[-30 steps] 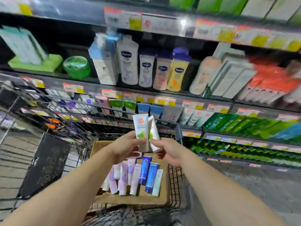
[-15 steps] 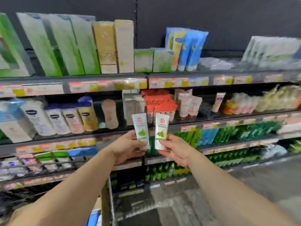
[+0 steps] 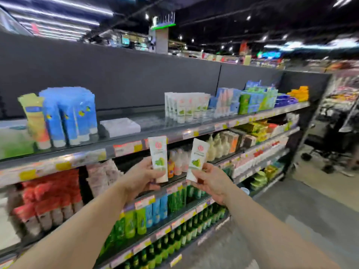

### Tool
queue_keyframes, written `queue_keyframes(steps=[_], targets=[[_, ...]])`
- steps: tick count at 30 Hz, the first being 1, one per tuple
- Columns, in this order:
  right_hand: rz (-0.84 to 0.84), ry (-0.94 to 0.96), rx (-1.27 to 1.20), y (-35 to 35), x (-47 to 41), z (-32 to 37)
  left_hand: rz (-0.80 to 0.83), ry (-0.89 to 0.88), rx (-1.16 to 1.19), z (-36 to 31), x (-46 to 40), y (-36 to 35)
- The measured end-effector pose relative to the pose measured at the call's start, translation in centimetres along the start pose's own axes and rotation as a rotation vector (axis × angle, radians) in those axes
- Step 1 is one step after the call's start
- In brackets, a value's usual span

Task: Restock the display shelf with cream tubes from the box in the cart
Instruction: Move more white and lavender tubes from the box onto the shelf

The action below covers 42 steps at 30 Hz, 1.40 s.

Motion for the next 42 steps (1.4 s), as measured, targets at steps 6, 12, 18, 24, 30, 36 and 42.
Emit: queue_keyframes(steps=[6, 12, 18, 24, 30, 36, 42], targets=[[-0.048, 0.008, -0.144, 4.1, -8.8, 2.0, 0.036, -0.084, -0.049, -4.9, -10.1, -1.1], [-0.052, 0.111, 0.0, 6.8, -18.7, 6.9, 0.001, -0.192, -0.145, -11.6, -18.8, -1.5], [-0.075, 0.307, 0.321, 9.4, -27.3, 11.6, -0.155, -0.266, -0.223, -14.5, -23.3, -0.6], [0.061, 0.415, 0.665, 9.9, -34.6, 12.2, -0.378, -0.253, -0.233, -14.8, -25.2, 0.1], [0.306, 0.488, 0.836, 9.8, -37.3, 11.1, -0.578, -0.188, -0.153, -13.8, -25.8, -2.5], [0.372, 0.565, 0.809, 10.0, -38.4, 10.9, -0.762, -0.166, -0.22, -12.5, -24.7, -5.5], [0.44, 0.482, 0.697, 9.6, -38.6, 10.5, -0.821, -0.142, -0.171, -12.5, -23.8, -7.7]])
Point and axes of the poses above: each hand's wrist, its own x-axis away from the middle knuckle, its own y-axis out of the back of the hand, z = x × y, the point moved 6 cm from there along -x, towards the middle knuckle, and after that the axes turned 8 degrees about y, right-handed, at the moved point
